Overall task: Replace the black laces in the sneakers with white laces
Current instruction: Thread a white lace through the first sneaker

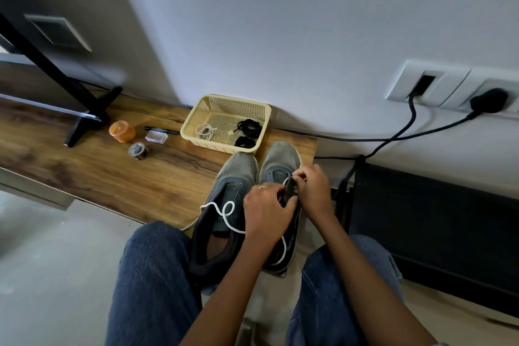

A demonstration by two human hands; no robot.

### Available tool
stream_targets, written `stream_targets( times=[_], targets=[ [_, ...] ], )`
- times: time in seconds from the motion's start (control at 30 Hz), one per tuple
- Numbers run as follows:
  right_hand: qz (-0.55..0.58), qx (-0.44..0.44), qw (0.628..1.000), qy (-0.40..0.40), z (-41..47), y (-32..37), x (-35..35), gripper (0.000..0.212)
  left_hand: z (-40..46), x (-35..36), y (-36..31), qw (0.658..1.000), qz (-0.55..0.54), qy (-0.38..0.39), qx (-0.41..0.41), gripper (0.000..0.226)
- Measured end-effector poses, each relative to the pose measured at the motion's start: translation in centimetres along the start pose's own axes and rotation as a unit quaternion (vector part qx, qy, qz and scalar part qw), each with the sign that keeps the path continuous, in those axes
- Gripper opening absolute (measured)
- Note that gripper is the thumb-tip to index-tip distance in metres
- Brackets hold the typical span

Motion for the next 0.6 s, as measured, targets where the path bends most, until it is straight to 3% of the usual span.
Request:
stream_targets(
  times=[0.17, 0.3, 0.47, 0.6],
  targets=[
    [0.030, 0.010, 0.998, -0.046, 0.2, 0.6, -1.8, 0.014, -0.5, -0.2, -0.5, 0.999, -0.017, 0.010, -0.038, 0.030],
    [0.082, 0.041, 0.986, -0.142, 0.4, 0.6, -5.0, 0.015, -0.9, -0.5, -0.8, 0.999, -0.026, 0.010, -0.037, 0.029],
    [0.152, 0.071, 0.932, -0.321, 0.2, 1.2, -8.9, 0.014, -1.1, -0.3, -1.1, 0.999, -0.019, 0.017, -0.028, 0.034],
    [0.180, 0.074, 0.893, -0.406, -1.3, 1.5, -9.2, 0.016, -1.1, -0.2, -1.2, 0.999, -0.001, 0.021, -0.024, 0.034]
  ],
)
Point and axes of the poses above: each hand's wrist, its own z-axis towards the middle knuckle, its own x-axis out of the palm, y = z × x, the point moved 2 cm from there along z, towards the middle knuckle, and after that the axes turned 3 degrees about -z, right-handed, at the moved point
